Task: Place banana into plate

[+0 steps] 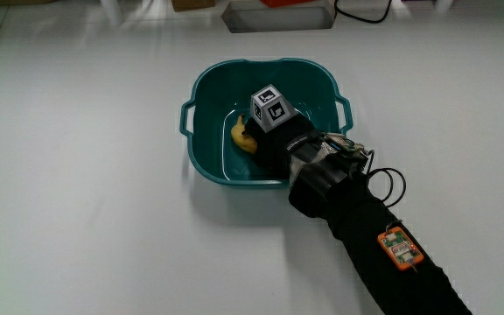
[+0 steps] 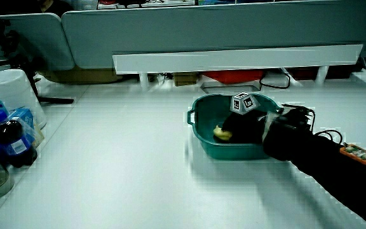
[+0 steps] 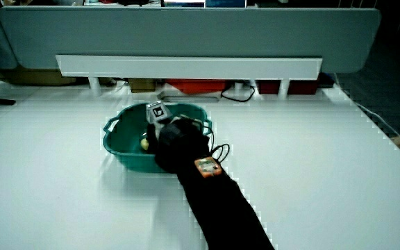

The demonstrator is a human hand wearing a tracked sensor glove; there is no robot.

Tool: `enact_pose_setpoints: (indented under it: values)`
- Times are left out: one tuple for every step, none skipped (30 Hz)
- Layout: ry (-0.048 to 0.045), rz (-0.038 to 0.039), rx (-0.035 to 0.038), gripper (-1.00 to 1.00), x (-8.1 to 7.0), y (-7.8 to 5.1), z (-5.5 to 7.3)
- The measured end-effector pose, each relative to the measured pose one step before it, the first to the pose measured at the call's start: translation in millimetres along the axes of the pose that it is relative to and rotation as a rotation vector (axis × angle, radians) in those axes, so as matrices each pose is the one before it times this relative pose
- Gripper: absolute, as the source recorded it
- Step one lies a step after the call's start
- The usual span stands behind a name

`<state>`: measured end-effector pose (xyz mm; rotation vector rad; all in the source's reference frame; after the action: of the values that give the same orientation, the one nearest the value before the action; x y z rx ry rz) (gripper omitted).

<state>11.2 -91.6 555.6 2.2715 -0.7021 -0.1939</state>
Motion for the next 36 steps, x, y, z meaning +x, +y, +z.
enact_pose_setpoints:
  values:
    - [0.0039,0.0032,-0.03342,0.0,1.03,2.95,-2.77]
    - [0.00113,-0.00985,0.00425,0.0,1.9,1.09,-1.4]
    - [0.00894,-0.00181,0.013,0.0,1.31,-2.03,1.18]
    - [0.01158,0.00693,0.00866,-0.06,1.0,-2.25,1.41]
    - [0.01074,0.00169,0.00104,-0.13,1.1,-0.89,0.56]
    - [0.00017,-0.01422,0.00277,-0.19,0.82,-0.58,1.05]
    - [0.01323,0.00872,-0.0091,-0.25,0.79,1.25,-0.29]
    - [0.00326,-0.0016,0.00277,-0.31,1.33,0.99,-0.26]
    - [0.00827,-0.00823,0.00828,-0.37,1.48,-1.39,1.83]
    - [0.01483,-0.00139,0.00443,-0.44,2.11,-1.0,1.06]
    - [0.02544,0.00797,-0.00273,-0.5,2.49,-0.97,1.02]
    - [0.00945,-0.01009,0.00977,-0.56,1.85,-1.9,1.24]
    - [0.00546,-0.00298,0.02153,-0.62,0.43,-3.35,3.11]
    - [0.01528,-0.00046,-0.01769,-0.69,2.04,2.26,-0.87]
    - [0.00433,-0.00599,0.01151,-0.75,1.35,-1.78,2.38]
    - [-0.00864,-0.00541,0.00667,-0.81,1.24,-1.43,1.72]
    - [0.00529,-0.0104,0.01797,-0.88,0.98,-2.68,3.02]
    - [0.01321,0.01654,-0.00769,-0.94,1.14,-0.62,0.94]
    - [-0.00322,-0.00021,0.01329,-1.0,0.18,-1.87,2.09]
    - [-0.00799,-0.0027,0.00232,-1.0,0.12,-0.16,0.17]
    - [0.0082,0.01051,0.00441,-1.0,-0.34,-1.7,1.64]
    - [-0.005,-0.00504,-0.01088,-1.0,1.14,0.89,-1.0]
    - [0.0008,-0.00077,0.01187,-1.0,0.96,-1.06,1.19]
    - [0.00606,-0.00474,0.00065,-1.0,1.38,-1.49,1.58]
    - [0.00996,0.00659,-0.00059,-1.0,2.55,-0.86,0.72]
    - [0.00417,-0.00158,0.02005,-1.0,1.4,-3.22,3.64]
    - [0.00485,0.02045,0.00159,-1.0,-0.01,-2.25,4.63]
    - [-0.01033,-0.00995,0.01074,-1.0,0.55,-2.6,3.98]
    - [-0.00704,0.00552,0.00783,-1.0,1.85,-2.32,2.76]
    - [-0.01977,-0.00546,0.00122,-1.0,3.09,-1.82,2.2]
    - [0.01079,0.02109,-0.00278,-1.0,2.7,-3.06,3.66]
    - [-0.0064,-0.0044,0.02962,-1.0,2.01,-6.38,6.79]
    - [0.00918,0.02189,-0.01617,-1.0,4.44,-1.24,1.96]
    - [-0.00002,0.00318,0.01094,-1.0,3.73,-2.41,3.92]
    - [-0.00817,-0.0161,-0.0144,-1.0,5.53,-0.91,1.41]
    - [0.01759,0.00974,-0.01698,-1.0,7.19,-0.2,-1.02]
